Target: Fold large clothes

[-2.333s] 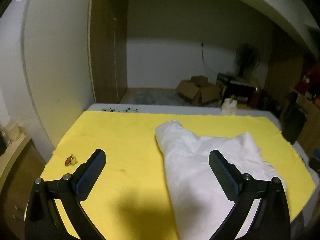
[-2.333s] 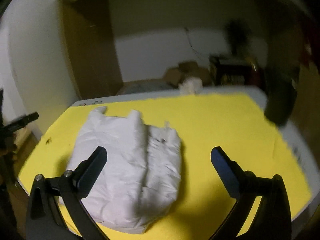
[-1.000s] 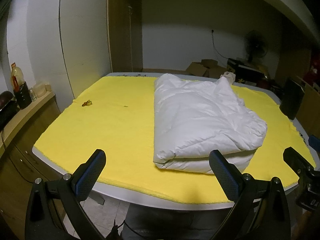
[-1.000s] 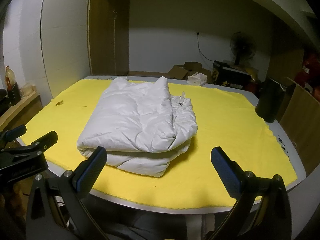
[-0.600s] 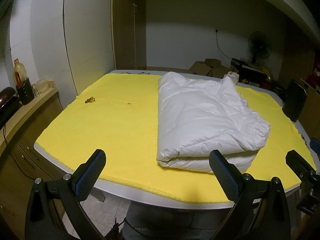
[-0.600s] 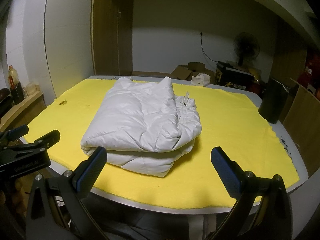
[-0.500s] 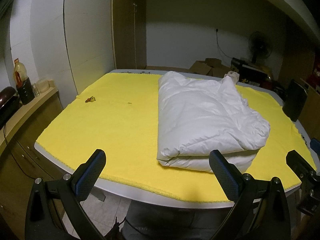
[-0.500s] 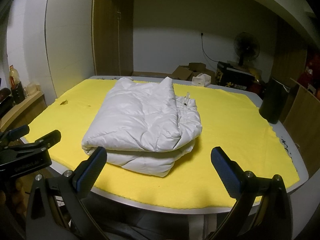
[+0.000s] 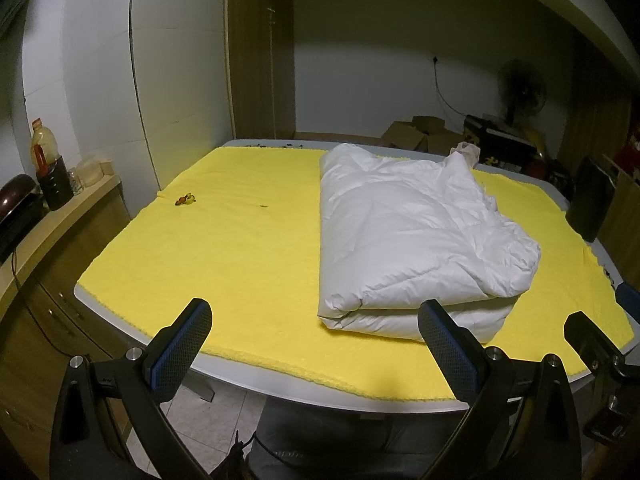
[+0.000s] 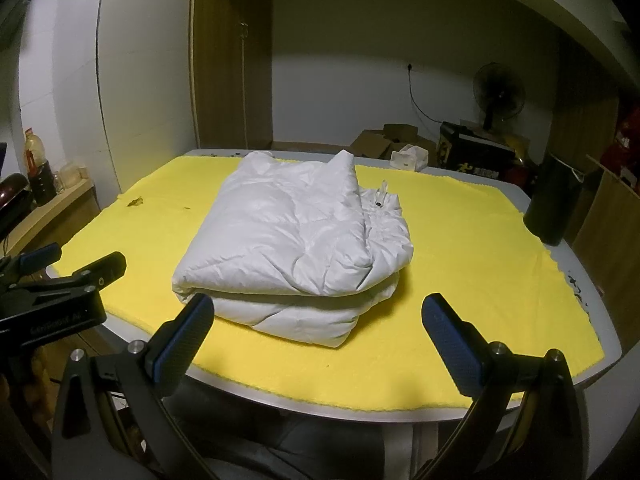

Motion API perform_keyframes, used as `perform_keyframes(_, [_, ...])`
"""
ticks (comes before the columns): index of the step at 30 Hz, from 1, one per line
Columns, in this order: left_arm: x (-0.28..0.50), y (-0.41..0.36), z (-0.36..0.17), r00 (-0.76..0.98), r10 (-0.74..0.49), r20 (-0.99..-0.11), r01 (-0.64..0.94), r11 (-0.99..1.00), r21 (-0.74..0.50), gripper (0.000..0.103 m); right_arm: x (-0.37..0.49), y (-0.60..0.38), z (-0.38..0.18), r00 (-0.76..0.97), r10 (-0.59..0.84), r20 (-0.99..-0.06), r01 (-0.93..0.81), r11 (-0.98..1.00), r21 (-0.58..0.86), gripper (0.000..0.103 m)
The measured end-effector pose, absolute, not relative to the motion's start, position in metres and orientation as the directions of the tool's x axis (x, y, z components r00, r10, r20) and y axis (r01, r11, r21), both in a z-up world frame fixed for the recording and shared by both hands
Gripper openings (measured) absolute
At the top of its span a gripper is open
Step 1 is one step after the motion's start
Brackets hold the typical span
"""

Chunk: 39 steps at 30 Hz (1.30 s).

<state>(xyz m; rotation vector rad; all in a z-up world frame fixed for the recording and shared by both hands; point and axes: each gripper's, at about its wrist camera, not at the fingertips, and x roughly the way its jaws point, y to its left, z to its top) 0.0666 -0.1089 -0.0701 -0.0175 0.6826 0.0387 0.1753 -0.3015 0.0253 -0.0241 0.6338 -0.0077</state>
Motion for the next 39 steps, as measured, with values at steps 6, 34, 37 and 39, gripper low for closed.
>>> perform_keyframes(6, [0.069, -0.106, -0.072, 0.769, 0.03, -0.639, -0.042, 0.999, -0.004, 0.103, 0.171, -0.296, 0.024, 0.807, -0.006, -0.59, -0.021, 0.999, -0.039, 0.103])
perform_keyframes(34, [0.064, -0.111, -0.071, 0.77, 0.004, -0.638, -0.019, 1.0, -0.016, 0.103, 0.17, -0.293, 0.03, 0.814, 0.018, -0.58, -0.052, 0.998, -0.043, 0.103])
perform_keyframes(37, [0.064, -0.111, -0.071, 0.771, 0.003, -0.637, -0.02, 1.0, -0.018, 0.103, 0.169, -0.292, 0.03, 0.816, 0.0, -0.578, -0.036, 0.998, -0.05, 0.103])
perform_keyframes(39, [0.065, -0.11, -0.071, 0.769, 0.003, -0.64, -0.019, 1.0, -0.018, 0.103, 0.168, -0.29, 0.03, 0.82, -0.014, -0.572, -0.025, 0.998, -0.061, 0.103])
